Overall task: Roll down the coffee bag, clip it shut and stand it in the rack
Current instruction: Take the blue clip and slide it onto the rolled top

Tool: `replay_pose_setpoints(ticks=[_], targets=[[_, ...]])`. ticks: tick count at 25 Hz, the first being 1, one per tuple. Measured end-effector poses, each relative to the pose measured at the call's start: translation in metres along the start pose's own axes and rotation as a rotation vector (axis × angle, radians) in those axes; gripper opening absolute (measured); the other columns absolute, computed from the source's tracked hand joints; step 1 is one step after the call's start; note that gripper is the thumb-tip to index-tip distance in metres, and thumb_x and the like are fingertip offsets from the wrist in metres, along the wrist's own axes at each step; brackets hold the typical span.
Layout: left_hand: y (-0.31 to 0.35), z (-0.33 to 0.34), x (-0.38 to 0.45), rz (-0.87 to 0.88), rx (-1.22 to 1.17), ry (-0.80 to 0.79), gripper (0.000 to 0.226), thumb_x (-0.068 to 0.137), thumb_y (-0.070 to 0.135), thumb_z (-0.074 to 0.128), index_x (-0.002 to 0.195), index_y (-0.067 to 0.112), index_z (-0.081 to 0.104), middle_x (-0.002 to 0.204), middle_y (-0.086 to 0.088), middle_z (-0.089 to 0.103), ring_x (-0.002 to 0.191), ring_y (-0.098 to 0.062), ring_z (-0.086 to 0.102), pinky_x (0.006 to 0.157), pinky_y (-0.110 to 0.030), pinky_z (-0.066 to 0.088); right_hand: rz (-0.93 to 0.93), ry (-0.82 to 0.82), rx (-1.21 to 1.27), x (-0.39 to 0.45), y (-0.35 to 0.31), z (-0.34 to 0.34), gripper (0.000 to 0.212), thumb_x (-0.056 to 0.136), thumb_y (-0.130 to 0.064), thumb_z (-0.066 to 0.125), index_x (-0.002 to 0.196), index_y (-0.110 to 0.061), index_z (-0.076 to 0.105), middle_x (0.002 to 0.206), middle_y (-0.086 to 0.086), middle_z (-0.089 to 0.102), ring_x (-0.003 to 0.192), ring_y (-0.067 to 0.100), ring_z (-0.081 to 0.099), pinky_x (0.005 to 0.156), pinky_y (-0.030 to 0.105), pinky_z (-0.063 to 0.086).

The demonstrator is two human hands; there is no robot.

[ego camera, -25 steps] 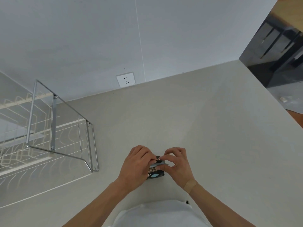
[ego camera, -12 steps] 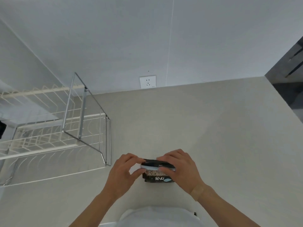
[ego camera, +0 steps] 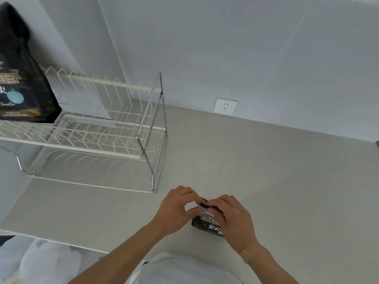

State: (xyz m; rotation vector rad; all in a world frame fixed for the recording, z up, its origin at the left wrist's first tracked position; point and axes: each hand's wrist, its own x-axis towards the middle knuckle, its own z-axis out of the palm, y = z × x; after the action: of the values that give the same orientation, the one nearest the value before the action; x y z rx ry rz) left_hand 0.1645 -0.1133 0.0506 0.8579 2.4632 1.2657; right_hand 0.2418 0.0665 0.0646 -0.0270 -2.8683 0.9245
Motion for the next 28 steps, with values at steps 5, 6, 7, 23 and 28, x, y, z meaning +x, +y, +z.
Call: replay_pose_setpoints(ticks=[5, 6, 7, 23, 28], targets=[[-0.006, 0.005, -0.002, 0.016, 0.006, 0.048, 0.014, 0.079, 0.032, 0.075, 0.091, 0.026, 0.071, 0.092, 0.014, 0.069, 0.094, -0.010, 0.057, 0.087, -0.039, 0.047, 0.004, -0.014, 0.023, 0.002, 0.000, 0.003, 0.019, 0.093, -0.031, 0.046, 0.089, -0.031, 0.064, 0.084, -0.016, 0.063, 0.074, 0.007, 0.055, 0.059, 0.030, 0.050], [-0.007, 0.005, -0.002, 0.015, 0.005, 0.051, 0.014, 0.078, 0.034, 0.075, 0.090, 0.027, 0.071, 0.092, 0.015, 0.069, 0.095, -0.008, 0.057, 0.087, -0.037, 0.046, 0.013, -0.015, 0.035, 0.002, 0.000, 0.003, 0.016, 0.092, -0.029, 0.048, 0.088, -0.031, 0.064, 0.084, -0.017, 0.063, 0.074, 0.007, 0.055, 0.060, 0.032, 0.050], [-0.010, 0.006, -0.003, 0.008, 0.012, 0.048, 0.015, 0.078, 0.036, 0.075, 0.090, 0.028, 0.071, 0.092, 0.016, 0.069, 0.095, -0.007, 0.056, 0.087, -0.036, 0.046, 0.018, -0.016, 0.043, 0.002, 0.000, 0.002, 0.015, 0.092, -0.028, 0.050, 0.087, -0.032, 0.063, 0.083, -0.017, 0.063, 0.074, 0.007, 0.055, 0.061, 0.033, 0.049], [-0.027, 0.003, -0.010, -0.160, -0.097, -0.029, 0.019, 0.078, 0.021, 0.079, 0.095, 0.028, 0.075, 0.090, 0.018, 0.067, 0.088, -0.003, 0.061, 0.082, -0.031, 0.051, 0.045, -0.120, -0.123, 0.000, 0.014, -0.002, 0.014, 0.075, -0.029, 0.078, 0.086, -0.031, 0.068, 0.078, -0.017, 0.066, 0.066, 0.008, 0.057, 0.053, 0.026, 0.048], [-0.030, 0.002, -0.006, -0.243, -0.149, -0.049, 0.019, 0.073, 0.019, 0.083, 0.087, 0.029, 0.077, 0.084, 0.016, 0.070, 0.083, -0.004, 0.064, 0.082, -0.026, 0.048, 0.095, -0.082, -0.071, 0.000, 0.013, 0.004, 0.011, 0.074, -0.025, 0.079, 0.079, -0.030, 0.070, 0.072, -0.016, 0.065, 0.065, 0.009, 0.056, 0.052, 0.028, 0.048]])
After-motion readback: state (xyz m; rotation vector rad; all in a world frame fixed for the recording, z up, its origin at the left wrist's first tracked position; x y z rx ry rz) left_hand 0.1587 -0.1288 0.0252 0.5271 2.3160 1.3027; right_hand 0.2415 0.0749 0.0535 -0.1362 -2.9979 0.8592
